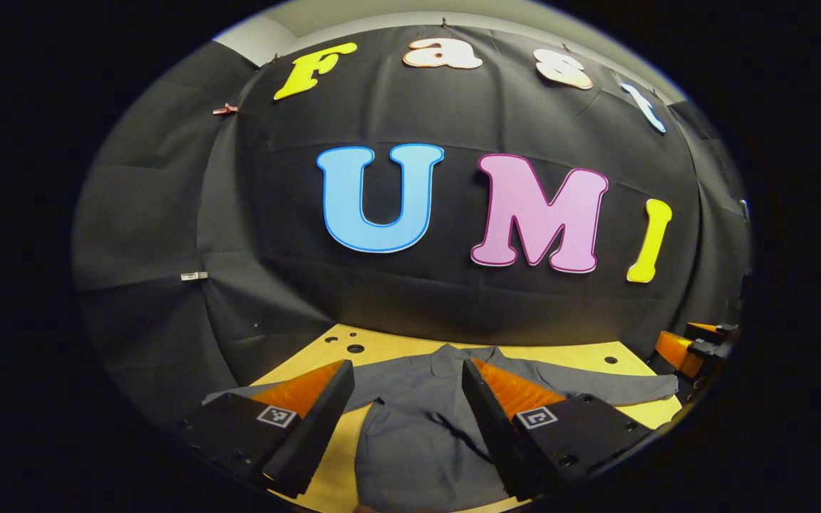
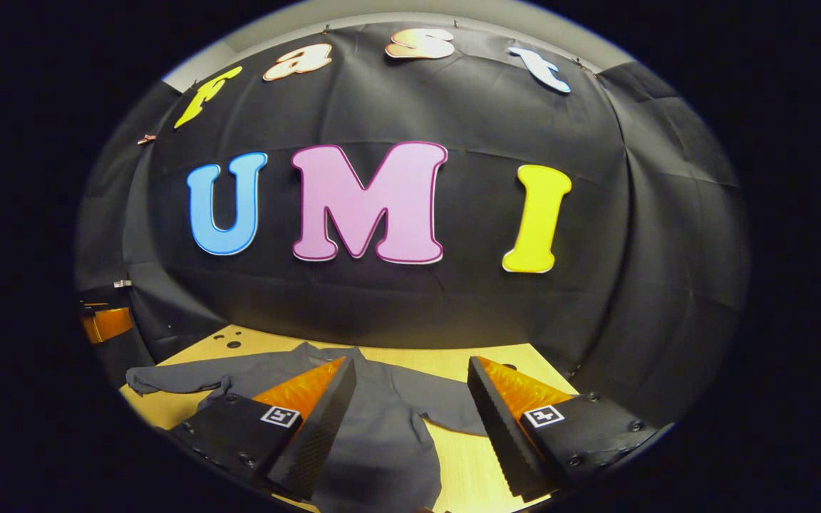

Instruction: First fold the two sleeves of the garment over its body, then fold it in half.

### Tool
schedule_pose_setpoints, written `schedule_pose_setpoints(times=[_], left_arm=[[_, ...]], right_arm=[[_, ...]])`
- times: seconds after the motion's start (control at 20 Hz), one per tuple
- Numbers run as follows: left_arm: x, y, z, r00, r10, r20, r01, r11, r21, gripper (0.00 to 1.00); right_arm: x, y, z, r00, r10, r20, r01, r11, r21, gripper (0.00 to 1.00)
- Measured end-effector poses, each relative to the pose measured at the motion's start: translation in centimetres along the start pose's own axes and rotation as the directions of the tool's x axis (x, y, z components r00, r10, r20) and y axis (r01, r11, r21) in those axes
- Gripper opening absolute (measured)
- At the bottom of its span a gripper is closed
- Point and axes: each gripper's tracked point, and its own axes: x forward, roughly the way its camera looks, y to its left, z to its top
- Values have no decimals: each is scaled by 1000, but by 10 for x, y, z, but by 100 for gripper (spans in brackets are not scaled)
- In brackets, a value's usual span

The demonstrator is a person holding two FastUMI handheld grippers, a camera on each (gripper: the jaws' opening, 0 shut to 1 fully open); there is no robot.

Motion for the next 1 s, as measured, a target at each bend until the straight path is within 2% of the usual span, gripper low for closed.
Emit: schedule_pose_setpoints(times=[0.3,0.55,0.8,1.0], left_arm=[[10,5,-5,999,14,-38,-13,1000,7,96],[15,13,-12,997,52,-65,-52,999,7,96],[21,23,-36,986,91,-138,-95,995,-25,96],[26,32,-52,973,125,-193,-138,989,-53,96]], right_arm=[[14,-42,-18,995,-89,-32,89,996,2,97],[31,-90,-38,979,-187,-79,189,982,16,97],[50,-148,-66,941,-304,-149,311,950,24,98],[63,-197,-89,895,-392,-212,415,907,73,98]])
